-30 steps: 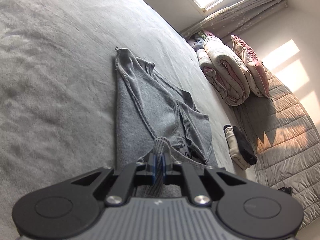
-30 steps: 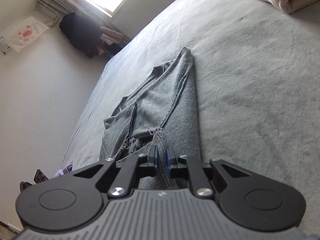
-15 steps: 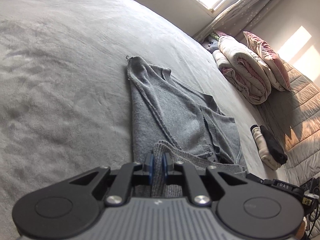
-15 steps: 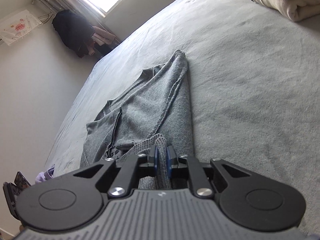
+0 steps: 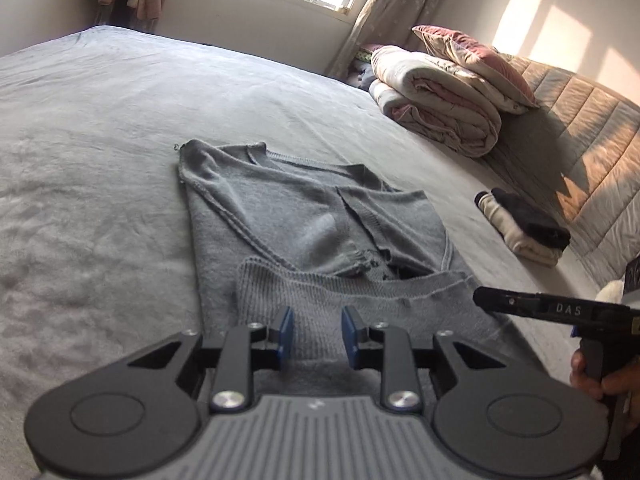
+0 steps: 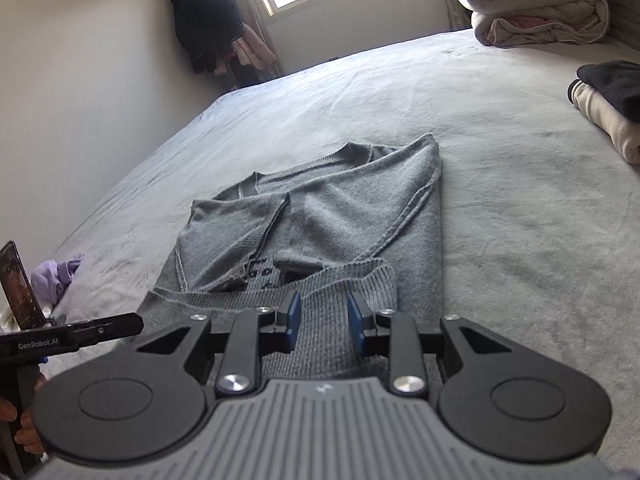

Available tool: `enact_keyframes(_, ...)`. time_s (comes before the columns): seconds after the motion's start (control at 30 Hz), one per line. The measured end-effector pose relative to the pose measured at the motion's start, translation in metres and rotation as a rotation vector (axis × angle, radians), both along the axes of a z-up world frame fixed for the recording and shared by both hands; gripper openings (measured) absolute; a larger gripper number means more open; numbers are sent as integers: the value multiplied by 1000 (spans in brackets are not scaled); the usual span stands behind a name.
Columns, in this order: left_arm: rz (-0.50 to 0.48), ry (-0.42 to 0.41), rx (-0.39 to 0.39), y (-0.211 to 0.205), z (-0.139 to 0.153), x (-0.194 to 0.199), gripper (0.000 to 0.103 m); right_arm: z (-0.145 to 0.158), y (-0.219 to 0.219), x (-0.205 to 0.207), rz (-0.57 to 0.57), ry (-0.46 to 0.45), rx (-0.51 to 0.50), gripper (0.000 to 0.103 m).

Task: Fold clothes
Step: 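Lay the hem on the sweater body and open both grippers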

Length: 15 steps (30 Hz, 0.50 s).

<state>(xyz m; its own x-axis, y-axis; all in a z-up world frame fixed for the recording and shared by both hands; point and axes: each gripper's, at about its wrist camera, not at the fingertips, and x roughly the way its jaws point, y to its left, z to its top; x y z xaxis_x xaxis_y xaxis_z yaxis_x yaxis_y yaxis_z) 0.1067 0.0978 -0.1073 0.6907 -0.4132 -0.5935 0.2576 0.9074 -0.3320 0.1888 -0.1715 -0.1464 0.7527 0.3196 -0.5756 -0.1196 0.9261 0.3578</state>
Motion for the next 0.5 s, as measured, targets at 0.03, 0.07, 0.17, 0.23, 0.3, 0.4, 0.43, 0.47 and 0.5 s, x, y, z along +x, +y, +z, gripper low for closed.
enact_keyframes(0.03, 5, 5, 14, 1, -5, 0, 27, -4, -1, 0, -3, 11, -6, 31)
enact_keyframes(0.07, 9, 9, 9, 4, -8, 0, 27, -7, -4, 0, -8, 20, -5, 30)
enact_keyframes(0.17, 32, 30, -34, 13, -6, -1, 27, -10, -15, -1, -24, 38, 25, 25)
enact_keyframes(0.23, 32, 39, -64, 17, 1, -2, 28, -3, -14, -5, -15, 35, 30, 31)
enact_keyframes(0.3, 18, 38, -88, 18, 8, -6, 29, 5, -11, -10, -1, 27, 29, 31)
enact_keyframes(0.4, -46, 22, -99, 13, 18, -19, 29, 13, -2, -20, 47, 14, 25, 31)
enact_keyframes(0.43, -74, 16, -97, 10, 20, -23, 29, 14, 3, -24, 64, 13, 19, 31)
enact_keyframes(0.47, -98, 14, -88, 6, 20, -27, 29, 15, 7, -29, 81, 12, 13, 31)
enact_keyframes(0.5, -118, 19, -75, 1, 19, -31, 29, 16, 11, -33, 98, 12, 5, 31)
